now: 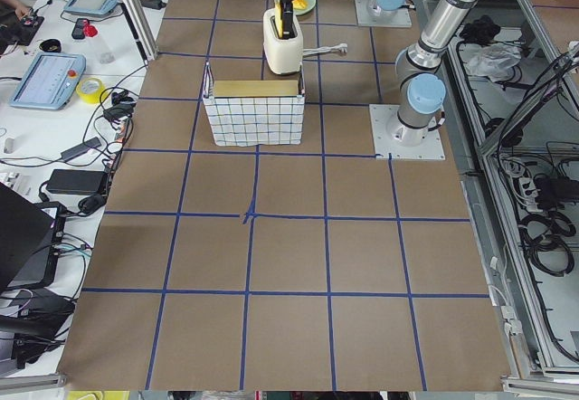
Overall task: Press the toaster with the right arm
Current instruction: 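Move the right gripper down toward the lever on the toaster's side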
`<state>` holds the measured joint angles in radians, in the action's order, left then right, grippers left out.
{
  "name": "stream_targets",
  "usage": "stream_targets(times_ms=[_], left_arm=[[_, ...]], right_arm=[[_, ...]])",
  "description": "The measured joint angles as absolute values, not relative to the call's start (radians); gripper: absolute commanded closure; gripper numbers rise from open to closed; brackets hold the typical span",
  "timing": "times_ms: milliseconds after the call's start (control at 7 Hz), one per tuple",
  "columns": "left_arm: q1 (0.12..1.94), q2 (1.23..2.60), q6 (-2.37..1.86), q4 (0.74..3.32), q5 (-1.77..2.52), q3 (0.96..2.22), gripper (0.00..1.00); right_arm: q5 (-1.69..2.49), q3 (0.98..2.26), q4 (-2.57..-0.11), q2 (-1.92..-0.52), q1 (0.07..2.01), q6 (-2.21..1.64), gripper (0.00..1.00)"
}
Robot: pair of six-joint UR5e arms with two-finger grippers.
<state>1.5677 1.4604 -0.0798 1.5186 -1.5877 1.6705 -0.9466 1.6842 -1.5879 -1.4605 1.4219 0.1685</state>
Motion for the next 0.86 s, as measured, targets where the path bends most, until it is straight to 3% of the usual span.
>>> stream_targets(times_ms=[857], left_arm=[[1.568,1.46,-0.08,1.519,-1.588,1.671,0.0]], right_arm=[[-0.825,1.945,-1.918,-1.418,1.394,0.239,1.0]])
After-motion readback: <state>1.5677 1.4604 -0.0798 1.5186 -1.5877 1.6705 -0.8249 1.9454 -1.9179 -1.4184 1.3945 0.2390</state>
